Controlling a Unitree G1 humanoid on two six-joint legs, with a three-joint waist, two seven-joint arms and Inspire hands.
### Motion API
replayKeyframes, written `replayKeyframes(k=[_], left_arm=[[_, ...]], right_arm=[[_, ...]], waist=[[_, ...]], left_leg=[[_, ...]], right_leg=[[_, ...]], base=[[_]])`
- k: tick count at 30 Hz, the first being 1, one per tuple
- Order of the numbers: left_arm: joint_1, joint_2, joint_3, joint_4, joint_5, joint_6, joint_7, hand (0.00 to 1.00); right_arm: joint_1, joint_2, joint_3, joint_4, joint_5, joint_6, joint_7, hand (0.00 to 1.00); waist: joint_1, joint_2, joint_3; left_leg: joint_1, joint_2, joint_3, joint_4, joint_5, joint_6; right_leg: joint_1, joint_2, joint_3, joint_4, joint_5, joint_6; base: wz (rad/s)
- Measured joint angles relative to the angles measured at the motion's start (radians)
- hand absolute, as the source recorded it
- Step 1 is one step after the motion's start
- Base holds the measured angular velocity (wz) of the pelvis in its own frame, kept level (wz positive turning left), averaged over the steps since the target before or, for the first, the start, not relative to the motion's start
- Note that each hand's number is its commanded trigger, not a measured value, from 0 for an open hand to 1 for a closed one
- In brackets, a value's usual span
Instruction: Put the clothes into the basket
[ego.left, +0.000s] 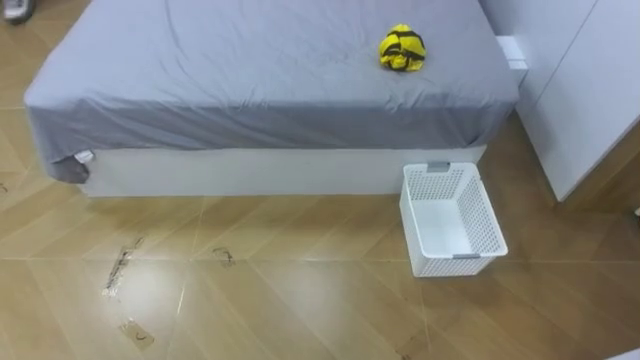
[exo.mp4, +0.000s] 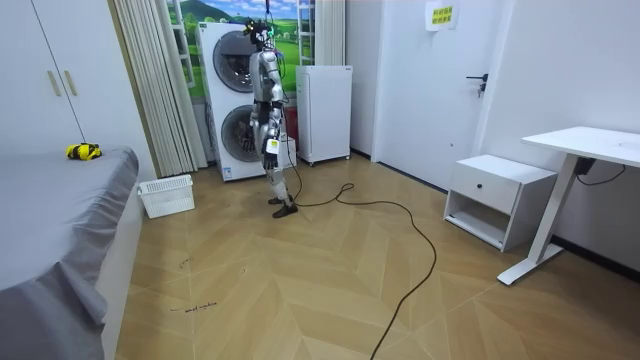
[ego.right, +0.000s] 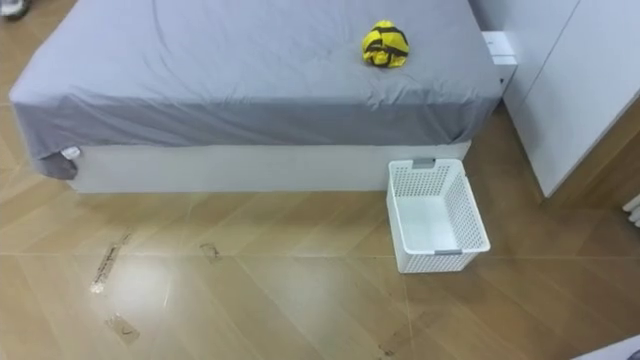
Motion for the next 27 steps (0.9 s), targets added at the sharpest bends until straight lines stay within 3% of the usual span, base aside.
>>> replayKeyframes(k=[2,4,6,7,8,10,11,12,13,14,15,16,17,18,19,20,21,22,23,24,25,26,27], left_arm=[[0.002,0.001,0.020,-0.005,-0.055,0.000,-0.003,0.00],[0.013,0.001,0.032,-0.004,-0.103,-0.004,-0.006,0.00],[0.015,0.001,0.026,-0.006,-0.119,-0.018,-0.004,0.00],[0.016,-0.003,0.006,-0.010,-0.141,-0.018,-0.003,0.00],[0.018,-0.003,-0.001,-0.010,-0.149,-0.019,-0.002,0.00],[0.037,-0.003,-0.002,-0.006,-0.154,-0.019,0.000,0.00],[0.040,-0.004,0.000,-0.003,-0.154,-0.019,-0.001,0.00],[0.044,-0.005,0.001,0.000,-0.153,-0.019,-0.004,0.00],[0.043,-0.004,0.014,0.000,-0.153,-0.028,-0.005,0.00],[0.041,-0.002,0.019,-0.001,-0.153,-0.033,-0.006,0.00],[0.029,0.004,0.019,0.000,-0.154,-0.042,-0.009,0.00],[0.023,-0.001,0.017,0.003,-0.153,-0.051,-0.012,0.00],[0.020,-0.003,0.015,0.002,-0.151,-0.056,-0.013,0.00],[0.016,-0.004,0.015,0.002,-0.151,-0.062,-0.014,0.00],[0.014,-0.001,0.014,0.002,-0.147,-0.066,-0.010,0.00],[0.013,0.000,0.014,0.002,-0.144,-0.068,-0.008,0.00],[0.008,0.000,0.010,0.001,-0.139,-0.076,-0.005,0.00],[0.006,0.000,0.003,0.000,-0.116,-0.079,-0.003,0.00],[0.000,0.000,0.002,0.000,-0.099,-0.079,-0.003,0.00],[-0.004,0.000,-0.003,-0.001,-0.075,-0.079,-0.003,0.00],[-0.006,0.000,-0.003,-0.015,-0.058,-0.079,-0.003,0.00],[-0.007,0.001,-0.008,-0.025,-0.051,-0.080,-0.003,0.00],[-0.013,0.007,-0.034,-0.031,-0.042,-0.079,-0.005,0.00]], right_arm=[[0.001,0.005,-0.009,0.013,0.005,-0.001,0.005,0.00],[0.009,0.005,-0.015,0.013,0.021,-0.001,0.004,0.00],[0.016,0.005,-0.023,0.014,0.054,0.000,-0.009,0.00],[0.015,-0.001,-0.024,0.014,0.055,0.002,-0.017,0.00],[0.013,-0.003,-0.024,0.014,0.054,0.003,-0.018,0.00],[0.007,-0.001,-0.023,0.016,0.047,0.011,-0.018,0.00],[0.008,-0.001,-0.024,0.016,0.045,0.012,-0.019,0.00],[0.011,-0.001,-0.024,0.016,0.041,0.017,-0.021,0.00],[0.012,-0.001,-0.027,0.013,0.040,0.020,-0.023,0.00],[0.011,-0.001,-0.033,0.012,0.037,0.019,-0.025,0.00],[0.011,0.000,-0.051,0.010,0.029,0.018,-0.028,0.00],[0.018,-0.004,-0.072,0.009,0.030,0.010,-0.033,0.00],[0.021,-0.007,-0.076,0.007,0.034,0.005,-0.037,0.00],[0.029,-0.007,-0.075,-0.008,0.043,-0.001,-0.044,0.00],[0.041,-0.003,-0.075,-0.023,0.042,-0.002,-0.049,0.00],[0.045,-0.002,-0.076,-0.029,0.044,-0.002,-0.050,0.00],[0.047,-0.002,-0.077,-0.032,0.054,-0.004,-0.050,0.00],[0.044,-0.003,-0.079,-0.037,0.056,-0.005,-0.052,0.00],[0.045,-0.003,-0.078,-0.051,0.059,-0.005,-0.055,0.00],[0.042,-0.003,-0.077,-0.087,0.085,-0.005,-0.060,0.00],[0.043,0.000,-0.078,-0.122,0.101,-0.006,-0.067,0.00],[0.043,0.001,-0.078,-0.141,0.105,-0.006,-0.074,0.00],[0.042,0.002,-0.077,-0.171,0.110,-0.007,-0.087,0.00]], waist=[[0.004,-0.010,0.0020],[0.005,-0.009,-0.0017],[-0.002,-0.020,-0.0012],[-0.001,-0.027,-0.0040],[0.006,-0.027,-0.0031],[0.028,-0.030,-0.0020],[0.029,-0.029,0.0003],[0.027,-0.036,0.0014],[0.023,-0.049,-0.0016],[0.018,-0.053,-0.0038],[0.015,-0.080,-0.0089],[0.020,-0.084,-0.0019],[0.022,-0.079,0.0006],[0.025,-0.076,0.0000],[0.025,-0.071,-0.0006],[0.021,-0.067,-0.0015],[0.023,-0.060,-0.0010],[0.025,-0.042,-0.0004],[0.025,-0.038,-0.0009],[0.025,-0.019,0.0012],[0.022,-0.006,0.0005],[0.020,-0.003,0.0012],[0.015,-0.001,0.0015]], left_leg=[[-0.043,0.014,0.037,0.107,-0.002,-0.003],[-0.138,0.040,0.038,0.277,0.017,-0.006],[-0.212,0.006,0.034,0.228,0.022,-0.005],[-0.268,-0.021,0.039,0.125,0.048,-0.010],[-0.295,-0.025,0.043,0.065,0.072,-0.016],[-0.355,-0.016,0.043,-0.134,0.216,-0.022],[-0.358,-0.014,0.043,-0.161,0.248,-0.019],[-0.361,-0.020,0.046,-0.180,0.317,-0.002],[-0.370,-0.027,0.076,-0.156,0.369,0.031],[-0.379,-0.038,0.087,-0.128,0.372,0.045],[-0.394,-0.064,0.112,-0.055,0.308,0.071],[-0.404,-0.074,0.128,0.016,0.248,0.079],[-0.402,-0.073,0.132,0.048,0.218,0.082],[-0.375,-0.073,0.144,0.084,0.160,0.088],[-0.323,-0.079,0.148,0.084,0.119,0.092],[-0.290,-0.083,0.148,0.073,0.103,0.095],[-0.215,-0.090,0.144,0.030,0.082,0.098],[-0.145,-0.089,0.132,-0.015,0.066,0.096],[-0.113,-0.087,0.121,-0.037,0.060,0.092],[-0.052,-0.075,0.111,-0.081,0.052,0.090],[-0.003,-0.068,0.078,-0.116,0.046,0.085],[0.018,-0.067,0.060,-0.131,0.042,0.083],[0.060,-0.064,0.034,-0.152,0.032,0.078]], right_leg=[[-0.013,-0.007,0.018,0.036,-0.033,-0.015],[-0.001,0.006,0.036,0.048,-0.045,-0.036],[0.004,0.001,0.076,0.048,-0.061,-0.041],[-0.001,-0.007,0.092,0.048,-0.069,-0.037],[-0.005,-0.010,0.100,0.048,-0.074,-0.033],[0.011,-0.027,0.127,0.040,-0.094,-0.026],[0.022,-0.034,0.129,0.038,-0.103,-0.022],[0.050,-0.050,0.137,0.025,-0.121,-0.006],[0.067,-0.074,0.143,0.016,-0.136,0.014],[0.072,-0.090,0.141,0.008,-0.142,0.028],[0.082,-0.127,0.136,0.010,-0.155,0.051],[0.080,-0.149,0.125,0.052,-0.153,0.060],[0.074,-0.157,0.117,0.099,-0.146,0.071],[0.040,-0.179,0.121,0.239,-0.114,0.094],[0.005,-0.196,0.124,0.382,-0.032,0.092],[-0.011,-0.203,0.124,0.449,0.031,0.086],[-0.054,-0.216,0.128,0.578,0.183,0.064],[-0.113,-0.209,0.125,0.680,0.193,0.048],[-0.147,-0.194,0.120,0.718,0.156,0.041],[-0.218,-0.157,0.097,0.742,0.075,0.016],[-0.293,-0.115,0.067,0.705,0.019,0.004],[-0.328,-0.096,0.052,0.664,0.000,0.002],[-0.389,-0.064,0.035,0.539,-0.014,-0.004]], base=[[-0.05],[0.09],[0.30],[0.10],[-0.18],[-0.50],[-0.41],[-0.27],[-0.18],[-0.07],[-0.04],[-0.06],[-0.17],[-0.09],[-0.03],[0.00],[-0.07],[-0.15],[-0.12],[0.00],[0.11],[0.25],[0.48]])
